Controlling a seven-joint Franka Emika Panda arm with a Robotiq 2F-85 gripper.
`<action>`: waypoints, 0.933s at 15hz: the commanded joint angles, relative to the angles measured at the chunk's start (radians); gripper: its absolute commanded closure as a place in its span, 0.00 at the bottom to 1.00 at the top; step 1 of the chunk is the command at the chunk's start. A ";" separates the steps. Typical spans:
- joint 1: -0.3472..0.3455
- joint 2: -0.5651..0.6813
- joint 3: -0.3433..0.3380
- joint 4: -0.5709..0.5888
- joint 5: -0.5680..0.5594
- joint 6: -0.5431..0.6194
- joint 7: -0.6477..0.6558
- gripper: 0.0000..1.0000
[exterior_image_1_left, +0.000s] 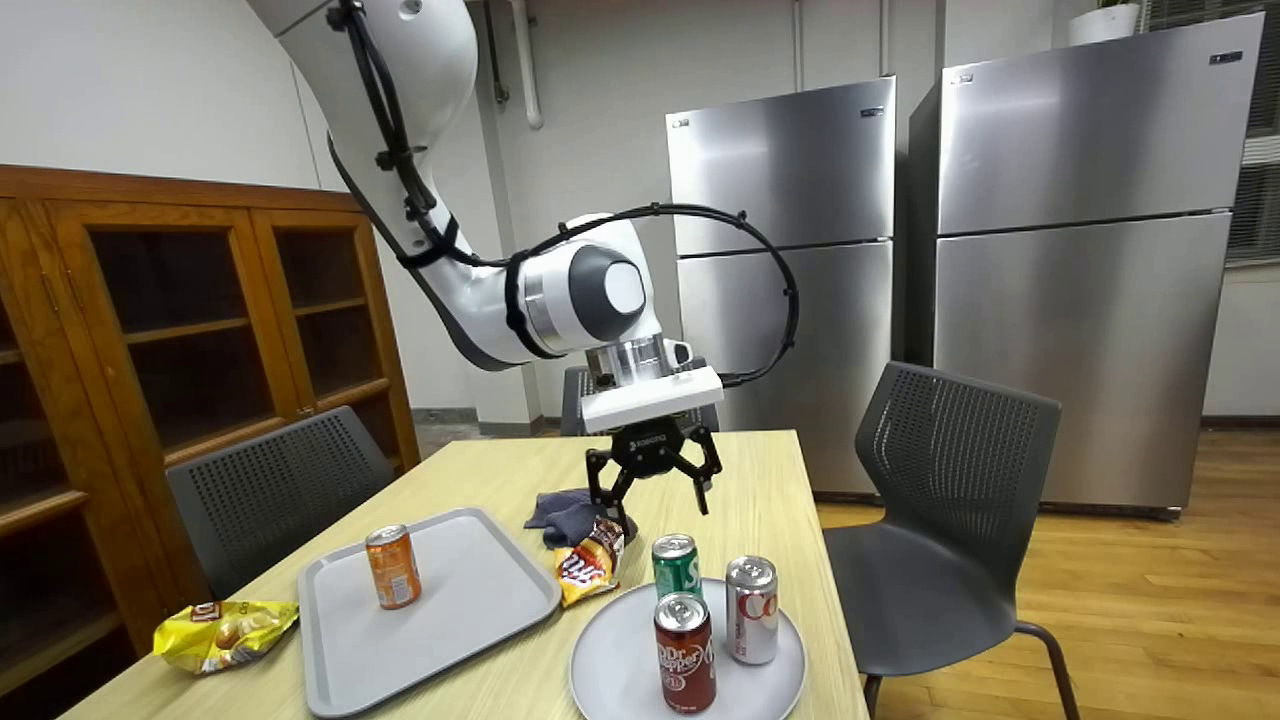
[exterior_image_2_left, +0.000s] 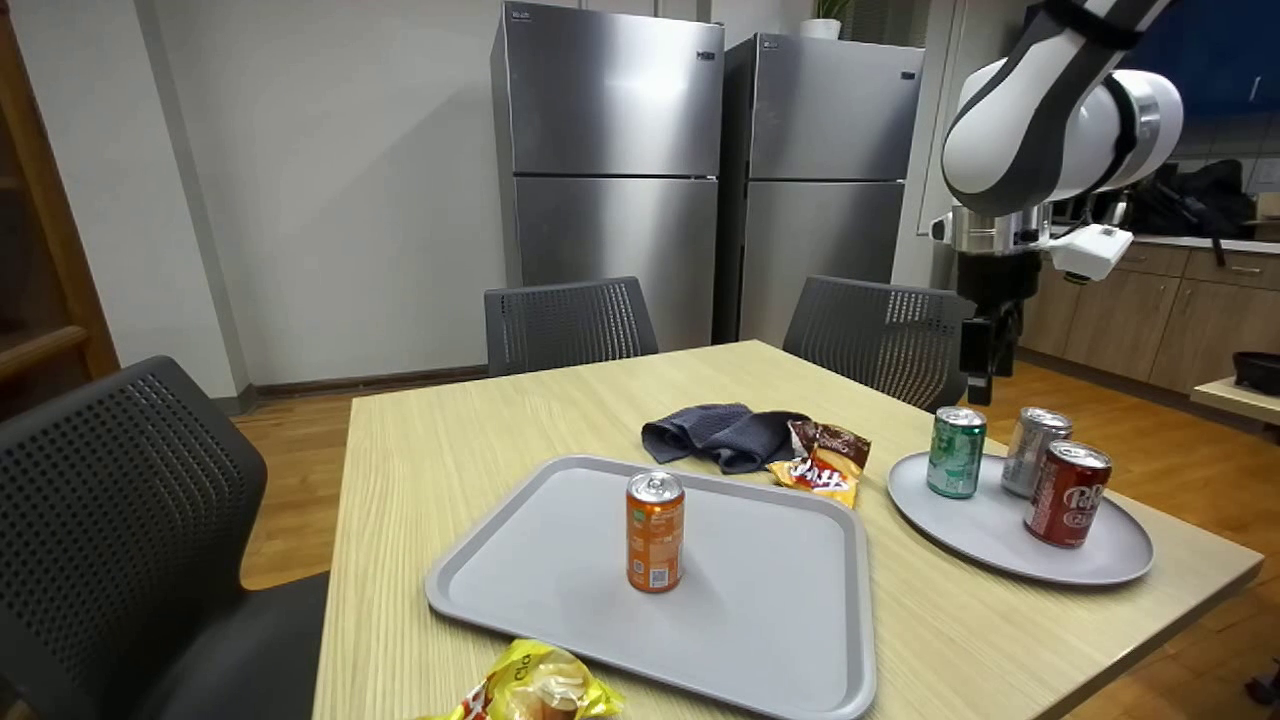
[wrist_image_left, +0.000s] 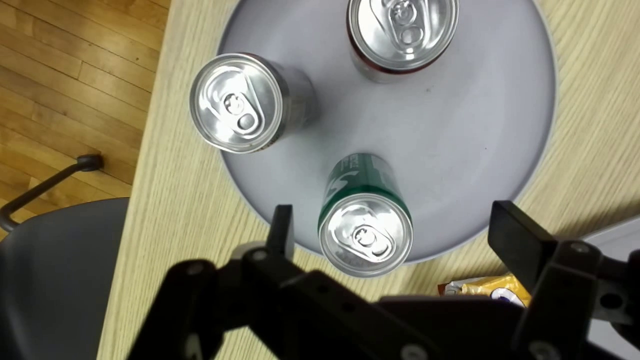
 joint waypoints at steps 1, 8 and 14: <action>-0.012 -0.001 0.012 0.001 -0.004 -0.003 0.003 0.00; -0.012 -0.001 0.012 0.001 -0.004 -0.003 0.003 0.00; -0.013 0.030 0.013 0.027 -0.009 -0.005 -0.009 0.00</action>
